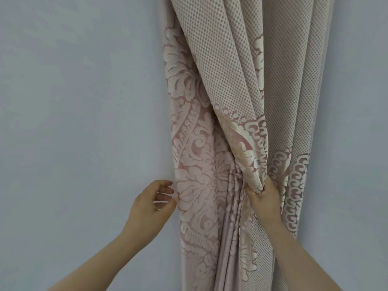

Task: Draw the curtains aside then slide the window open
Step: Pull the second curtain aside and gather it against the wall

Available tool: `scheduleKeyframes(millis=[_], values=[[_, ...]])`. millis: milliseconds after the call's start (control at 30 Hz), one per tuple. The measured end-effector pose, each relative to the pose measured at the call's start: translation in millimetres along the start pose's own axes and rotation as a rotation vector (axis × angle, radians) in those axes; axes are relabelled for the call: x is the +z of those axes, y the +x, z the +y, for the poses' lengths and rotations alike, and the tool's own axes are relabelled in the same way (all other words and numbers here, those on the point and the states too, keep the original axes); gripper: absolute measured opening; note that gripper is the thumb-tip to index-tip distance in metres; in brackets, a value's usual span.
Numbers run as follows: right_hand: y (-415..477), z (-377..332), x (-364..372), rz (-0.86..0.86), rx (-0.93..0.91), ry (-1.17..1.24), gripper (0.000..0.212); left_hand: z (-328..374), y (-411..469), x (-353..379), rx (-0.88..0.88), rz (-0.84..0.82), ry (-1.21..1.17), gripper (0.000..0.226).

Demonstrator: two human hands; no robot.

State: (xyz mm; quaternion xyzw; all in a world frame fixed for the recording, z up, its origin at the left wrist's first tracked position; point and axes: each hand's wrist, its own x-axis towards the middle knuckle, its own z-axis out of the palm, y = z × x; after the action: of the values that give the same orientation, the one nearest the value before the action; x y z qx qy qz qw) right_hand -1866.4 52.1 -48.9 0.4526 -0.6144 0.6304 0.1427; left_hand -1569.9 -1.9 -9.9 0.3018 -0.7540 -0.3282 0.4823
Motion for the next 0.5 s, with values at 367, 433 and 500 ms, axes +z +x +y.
scheduleKeyframes(millis=[367, 433, 500], values=[[-27, -6, 3, -0.066, 0.048, 0.093, 0.042, 34, 28, -11, 0.037, -0.01, -0.036, 0.074], [-36, -13, 7, -0.098, 0.035, 0.108, 0.04, 56, 45, -5, 0.08, -0.041, -0.066, 0.075], [-41, -17, 12, -0.132, 0.043, 0.12, 0.045, 76, 64, 6, 0.131, -0.036, -0.116, 0.084]])
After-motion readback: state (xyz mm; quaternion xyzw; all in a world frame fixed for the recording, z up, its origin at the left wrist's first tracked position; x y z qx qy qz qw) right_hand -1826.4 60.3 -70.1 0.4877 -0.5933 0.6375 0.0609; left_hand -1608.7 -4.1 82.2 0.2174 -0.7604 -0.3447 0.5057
